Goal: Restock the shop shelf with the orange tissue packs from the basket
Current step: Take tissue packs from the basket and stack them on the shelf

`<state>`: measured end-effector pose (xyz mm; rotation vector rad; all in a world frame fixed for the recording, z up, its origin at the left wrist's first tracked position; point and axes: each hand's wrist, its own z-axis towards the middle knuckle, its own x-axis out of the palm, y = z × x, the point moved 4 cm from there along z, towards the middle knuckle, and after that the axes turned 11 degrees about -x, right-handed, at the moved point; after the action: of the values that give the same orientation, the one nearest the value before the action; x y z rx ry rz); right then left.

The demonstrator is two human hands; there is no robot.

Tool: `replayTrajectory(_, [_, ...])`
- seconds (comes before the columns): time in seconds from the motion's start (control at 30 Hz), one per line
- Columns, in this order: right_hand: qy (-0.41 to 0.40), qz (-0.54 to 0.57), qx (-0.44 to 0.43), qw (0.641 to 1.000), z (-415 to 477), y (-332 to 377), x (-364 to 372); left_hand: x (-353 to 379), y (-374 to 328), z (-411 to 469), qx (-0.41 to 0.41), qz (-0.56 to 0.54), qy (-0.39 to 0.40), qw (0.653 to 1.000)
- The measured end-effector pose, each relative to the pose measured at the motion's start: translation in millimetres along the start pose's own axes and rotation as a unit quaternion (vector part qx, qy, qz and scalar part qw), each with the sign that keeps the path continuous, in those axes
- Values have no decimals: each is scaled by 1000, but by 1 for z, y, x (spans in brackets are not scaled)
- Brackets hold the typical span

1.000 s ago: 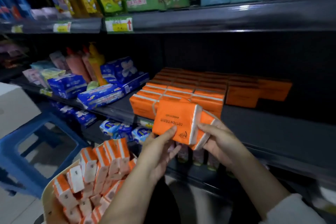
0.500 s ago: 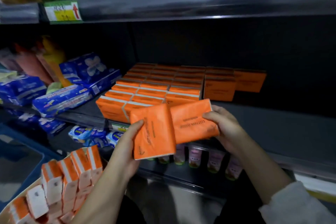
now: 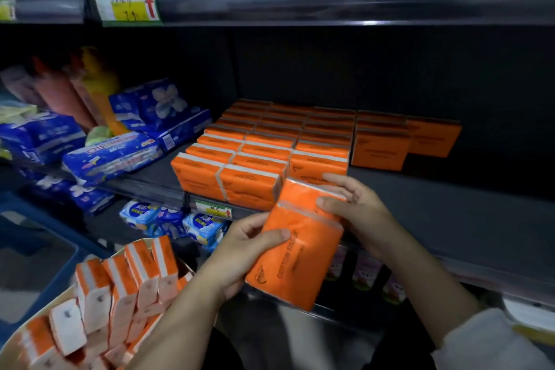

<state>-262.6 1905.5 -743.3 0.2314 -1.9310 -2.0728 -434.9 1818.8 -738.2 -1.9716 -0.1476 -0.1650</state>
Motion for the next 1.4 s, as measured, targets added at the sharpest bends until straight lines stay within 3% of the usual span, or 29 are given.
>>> replayTrajectory(0.17, [47, 105, 64, 991, -7, -2, 16, -8, -2, -2, -12, -86, -24, 996])
replayTrajectory(0.33, [30, 97, 74, 992, -10, -3, 15, -6, -1, -3, -19, -69, -6, 997])
replayTrajectory(0.43, [-58, -34, -32, 997, -5, 7, 5, -12, -6, -4, 11, -136, -45, 990])
replayTrajectory(0.53, [-117, -258, -163, 945, 2, 24, -10, -29, -6, 2, 26, -231, -98, 968])
replayTrajectory(0.63, [-65, -403, -214, 887, 10, 38, -11, -42, -5, 5, 20, -325, -125, 937])
replayTrajectory(0.77, [37, -562, -165, 810, 26, 35, 2, -47, -2, 10, 31, -360, -117, 925])
replayTrajectory(0.9, [77, -620, -174, 761, 43, 24, 14, -53, 3, 16, 37, -359, -128, 924])
replayTrajectory(1.03, [55, -639, -219, 736, 58, 15, 24, -56, 6, 19, 31, -358, -122, 925])
replayTrajectory(1.27, [45, -671, -212, 709, 49, 17, 18, -52, 3, 21, 63, -384, -118, 913])
replayTrajectory(1.4, [52, -653, -186, 732, 45, 15, 10, -49, 3, 20, 59, -396, -115, 909])
